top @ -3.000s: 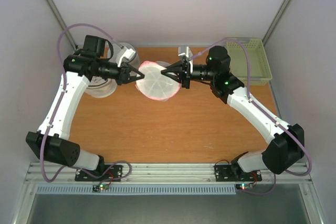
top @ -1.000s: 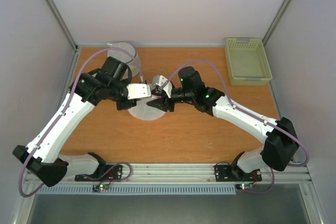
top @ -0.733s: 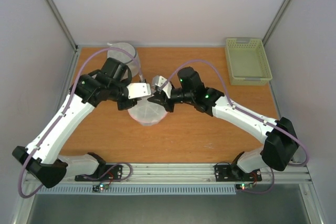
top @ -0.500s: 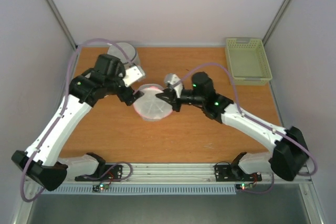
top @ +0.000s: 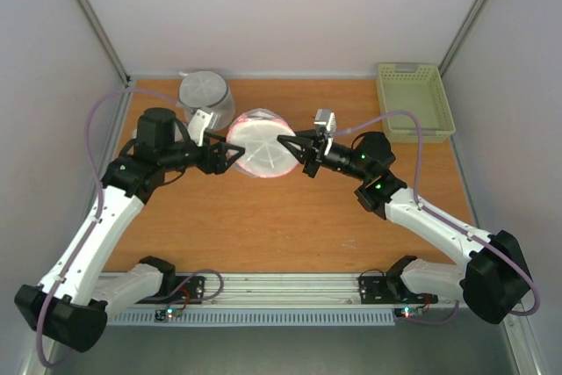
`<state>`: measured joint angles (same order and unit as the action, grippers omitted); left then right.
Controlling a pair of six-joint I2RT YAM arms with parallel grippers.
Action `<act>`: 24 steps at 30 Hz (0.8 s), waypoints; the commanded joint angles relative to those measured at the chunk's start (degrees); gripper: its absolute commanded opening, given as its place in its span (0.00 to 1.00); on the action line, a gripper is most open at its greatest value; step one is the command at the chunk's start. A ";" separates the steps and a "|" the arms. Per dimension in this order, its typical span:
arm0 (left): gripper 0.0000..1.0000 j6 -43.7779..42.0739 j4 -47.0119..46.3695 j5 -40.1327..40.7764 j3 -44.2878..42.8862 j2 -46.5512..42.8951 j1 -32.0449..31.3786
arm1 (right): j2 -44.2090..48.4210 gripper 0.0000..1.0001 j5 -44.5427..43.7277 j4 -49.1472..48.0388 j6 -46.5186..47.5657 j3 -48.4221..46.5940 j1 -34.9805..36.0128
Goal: Unzip the laundry bag and remove the bra
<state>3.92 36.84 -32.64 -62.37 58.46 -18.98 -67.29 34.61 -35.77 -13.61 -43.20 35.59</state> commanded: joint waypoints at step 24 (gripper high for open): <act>0.01 -32.80 -7.25 -1.23 2.10 -4.06 1.19 | 4.83 0.65 -4.61 22.11 20.29 -5.06 1.04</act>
<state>-3.90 25.10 -42.37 -58.26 57.69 -17.74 -66.22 34.57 -24.03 -4.49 -44.88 36.03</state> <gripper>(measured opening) 0.031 0.583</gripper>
